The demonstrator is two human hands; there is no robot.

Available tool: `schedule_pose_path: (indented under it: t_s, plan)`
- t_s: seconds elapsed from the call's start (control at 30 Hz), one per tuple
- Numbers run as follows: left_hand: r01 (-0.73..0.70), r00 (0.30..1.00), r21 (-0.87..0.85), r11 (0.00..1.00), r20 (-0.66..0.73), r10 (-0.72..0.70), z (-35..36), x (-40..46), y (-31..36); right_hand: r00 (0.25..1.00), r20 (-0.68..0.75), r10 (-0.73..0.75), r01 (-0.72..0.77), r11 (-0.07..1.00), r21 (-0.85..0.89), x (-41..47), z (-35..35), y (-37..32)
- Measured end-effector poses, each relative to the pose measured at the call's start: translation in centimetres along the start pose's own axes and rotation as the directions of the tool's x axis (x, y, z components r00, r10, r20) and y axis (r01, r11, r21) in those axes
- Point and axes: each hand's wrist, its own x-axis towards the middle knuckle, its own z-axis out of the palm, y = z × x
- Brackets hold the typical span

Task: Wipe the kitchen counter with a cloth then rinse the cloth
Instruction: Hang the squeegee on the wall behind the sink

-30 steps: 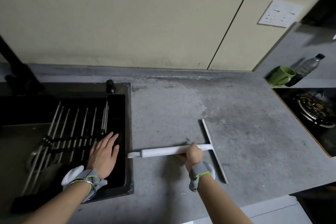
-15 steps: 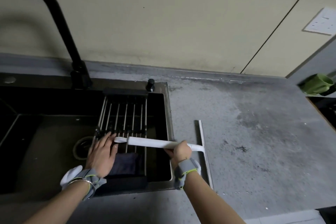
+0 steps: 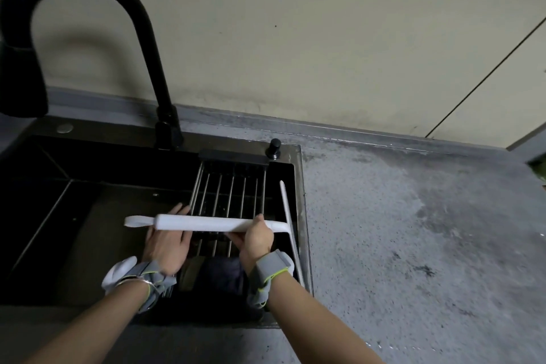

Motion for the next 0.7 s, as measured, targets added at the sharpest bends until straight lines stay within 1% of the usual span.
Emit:
schedule_pose_path:
  t_s: [0.1, 0.17, 0.2, 0.23, 0.3, 0.33, 0.43, 0.53, 0.63, 0.7]
  plan:
    - [-0.044, 0.999, -0.092, 0.995, -0.032, 0.041, -0.5, 0.6, 0.5, 0.995, 0.099, 0.004, 0.000, 0.999, -0.039, -0.4, 1.0, -0.3]
    - [-0.030, 0.998, -0.148, 0.989, -0.066, 0.020, -1.3, 1.2, 1.1, 0.985, 0.175, -0.005, 0.018, 0.997, -0.073, -0.7, 1.8, -1.1]
    - [-0.013, 0.995, -0.123, 0.992, -0.101, 0.000, -1.8, 1.8, 1.5, 0.980, 0.196, -0.008, 0.026, 0.996, -0.090, -0.7, 2.2, -1.5]
    - [-0.009, 0.990, -0.058, 0.998, -0.141, 0.000, -2.2, 2.3, 1.5, 0.977, 0.213, -0.011, 0.034, 0.994, -0.108, -0.8, 2.4, -1.9]
    - [0.036, 0.988, 0.052, 0.998, -0.152, -0.027, -3.0, 3.9, 1.3, 0.970, 0.242, -0.017, 0.044, 0.993, -0.108, -1.0, 2.6, -2.9]
    - [0.051, 0.989, 0.071, 0.996, -0.141, -0.040, -3.4, 4.8, 1.1, 0.965, 0.261, -0.020, 0.047, 0.994, -0.100, -0.9, 2.7, -3.5]
    - [0.049, 0.985, 0.095, 0.994, -0.171, -0.032, -4.6, 6.9, 1.4, 0.957, 0.287, -0.027, 0.054, 0.995, -0.085, -0.7, 2.7, -5.2]
    - [0.033, 0.975, 0.095, 0.995, -0.222, -0.011, -6.2, 8.3, 2.8, 0.953, 0.303, -0.031, 0.077, 0.987, -0.139, -0.2, 2.5, -6.9]
    - [0.020, 0.957, 0.090, 0.996, -0.289, 0.007, -7.7, 9.8, 4.1, 0.923, 0.385, -0.015, 0.092, 0.979, -0.183, 0.2, 2.0, -8.4]
    - [0.017, 0.954, 0.106, 0.994, -0.300, 0.016, -8.5, 10.6, 4.7, 0.894, 0.447, 0.009, 0.090, 0.976, -0.199, 0.1, 1.6, -9.0]
